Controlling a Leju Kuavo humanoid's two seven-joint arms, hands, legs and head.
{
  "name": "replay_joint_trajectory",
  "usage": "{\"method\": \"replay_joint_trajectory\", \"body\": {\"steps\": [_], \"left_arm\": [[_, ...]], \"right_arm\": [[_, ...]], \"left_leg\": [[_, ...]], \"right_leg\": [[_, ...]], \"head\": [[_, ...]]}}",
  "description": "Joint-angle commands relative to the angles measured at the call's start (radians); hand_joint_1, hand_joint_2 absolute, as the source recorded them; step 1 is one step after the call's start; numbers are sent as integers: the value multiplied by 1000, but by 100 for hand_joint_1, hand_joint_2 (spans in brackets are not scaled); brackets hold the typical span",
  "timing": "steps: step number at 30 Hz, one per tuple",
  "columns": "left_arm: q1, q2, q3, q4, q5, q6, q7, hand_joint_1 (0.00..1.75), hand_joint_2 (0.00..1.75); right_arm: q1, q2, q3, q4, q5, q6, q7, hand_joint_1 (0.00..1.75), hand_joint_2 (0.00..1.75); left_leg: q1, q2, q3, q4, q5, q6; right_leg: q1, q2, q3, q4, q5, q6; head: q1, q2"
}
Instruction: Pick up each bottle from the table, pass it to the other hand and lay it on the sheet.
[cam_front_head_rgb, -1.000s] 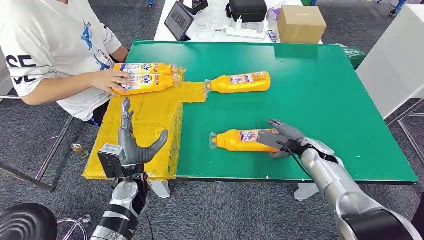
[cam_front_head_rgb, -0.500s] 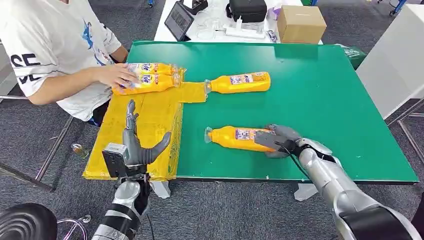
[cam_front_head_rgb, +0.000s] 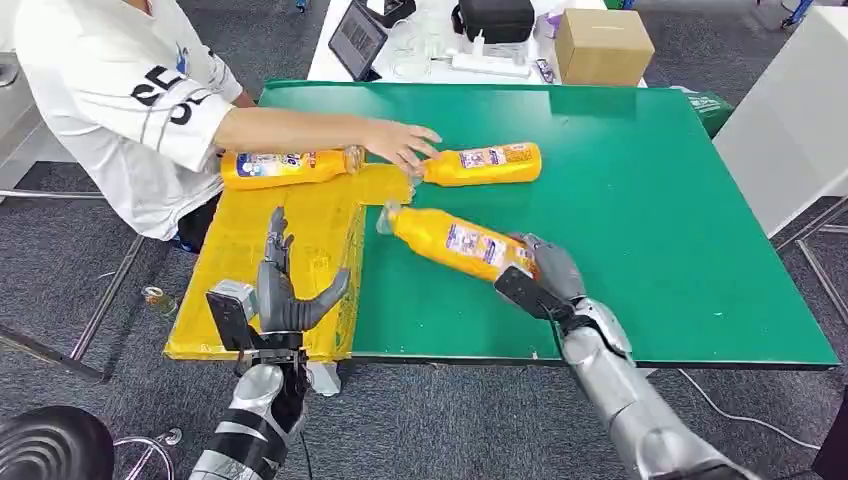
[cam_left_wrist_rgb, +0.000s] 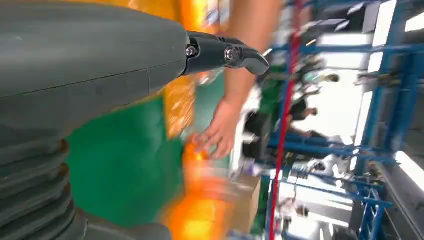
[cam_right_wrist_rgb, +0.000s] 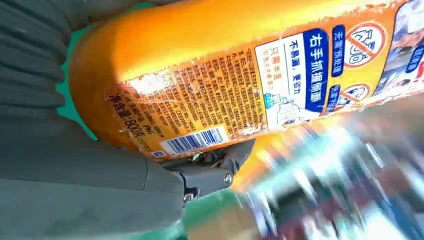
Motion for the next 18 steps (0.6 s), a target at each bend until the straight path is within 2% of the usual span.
{"method": "replay_joint_trajectory", "body": {"steps": [1, 4, 12, 15, 18], "left_arm": [[-22, 9, -7, 72, 178, -161, 117, 0, 175], [-21, 17, -26, 63, 236, -215, 152, 0, 175], [-19, 19, -29, 57, 244, -221, 157, 0, 175], [7, 48, -85, -3, 290, -307, 161, 0, 175], [39, 58, -133, -69, 321, -384, 166, 0, 175]], "right_arm": [[198, 159, -236, -478, -79, -130, -94, 175, 175], [253, 197, -264, -570, -119, -192, -143, 175, 175], [256, 197, -264, -568, -124, -195, -147, 175, 175], [270, 176, -212, -498, -140, -74, -139, 175, 175], [287, 195, -150, -374, -132, 5, -183, 175, 175]], "left_leg": [[1, -1, 3, 0, -2, 1], [0, -3, 0, 0, -1, 1], [0, -2, 2, 0, -2, 1], [-1, -2, 1, -1, -1, 1], [0, 0, 4, -2, -2, 1]], "right_leg": [[2, -2, 4, 0, -3, -4], [0, -2, 1, 0, -2, -2], [0, -1, 3, -1, -2, -4], [0, -1, 2, -2, -1, -3], [1, 0, 5, -3, -1, -3]], "head": [[0, 0], [0, 0], [0, 0], [0, 0], [0, 0]]}}
